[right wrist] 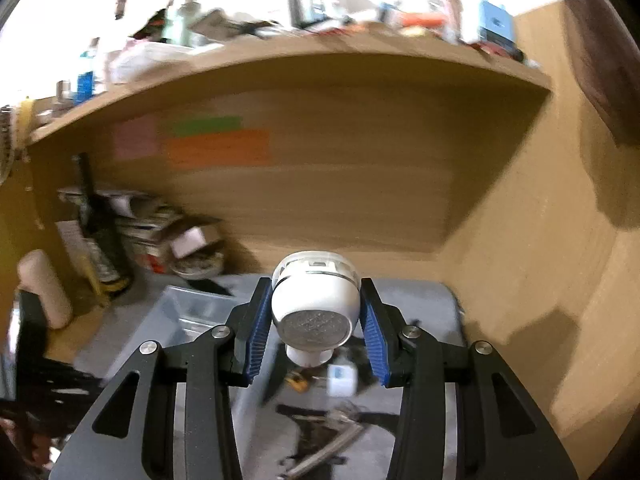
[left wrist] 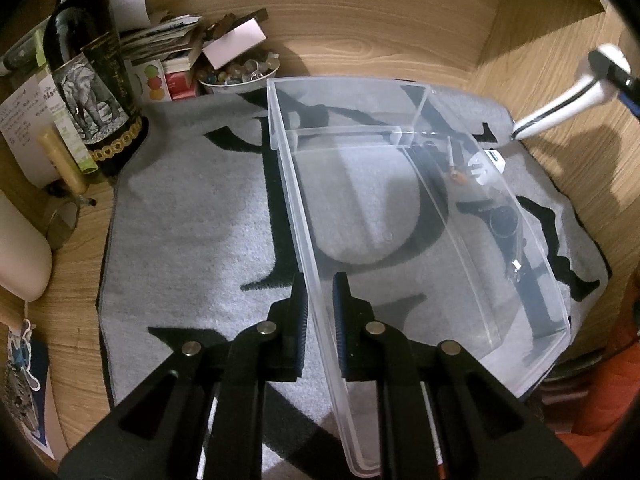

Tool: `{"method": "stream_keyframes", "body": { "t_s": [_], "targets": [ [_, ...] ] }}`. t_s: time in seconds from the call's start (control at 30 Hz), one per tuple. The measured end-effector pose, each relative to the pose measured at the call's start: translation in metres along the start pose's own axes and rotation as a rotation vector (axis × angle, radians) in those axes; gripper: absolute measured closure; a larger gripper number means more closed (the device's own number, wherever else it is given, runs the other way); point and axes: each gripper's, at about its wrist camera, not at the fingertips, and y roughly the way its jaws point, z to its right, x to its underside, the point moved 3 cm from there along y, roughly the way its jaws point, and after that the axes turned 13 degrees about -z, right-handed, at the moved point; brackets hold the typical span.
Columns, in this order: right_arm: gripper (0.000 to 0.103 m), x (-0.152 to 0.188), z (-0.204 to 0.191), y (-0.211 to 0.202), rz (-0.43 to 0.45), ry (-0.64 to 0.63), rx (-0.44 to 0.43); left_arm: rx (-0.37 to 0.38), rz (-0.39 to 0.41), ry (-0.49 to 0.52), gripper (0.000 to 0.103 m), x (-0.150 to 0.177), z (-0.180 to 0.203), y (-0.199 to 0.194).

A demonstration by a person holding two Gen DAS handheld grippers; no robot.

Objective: Organize rigid objects
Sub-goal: 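Lift the white device with the right gripper and lower it into the clear box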

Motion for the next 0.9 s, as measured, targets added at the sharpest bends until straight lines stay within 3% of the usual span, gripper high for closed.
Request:
{"method": "stream_keyframes", "body": {
  "t_s": [0.3,0.5,0.9],
  "targets": [
    [0.064,-0.002,-0.052,0.038,-0.062,-0.138,-0.114,-0.010,0.004,0.000,0.090,0.000,0.001,0.000],
    [0.064,-0.002,-0.063,0.076,-0.149,-0.191,-0.134,-0.006,0.003,-0.003,0.090,0.000,0.000,0.000],
    [0.064,0.048,-0.075,0.095,-0.314,-0.343,-0.139,-0.005,-0.004,-0.001,0.090,-0.002,-0.001,0.005]
  ]
}}
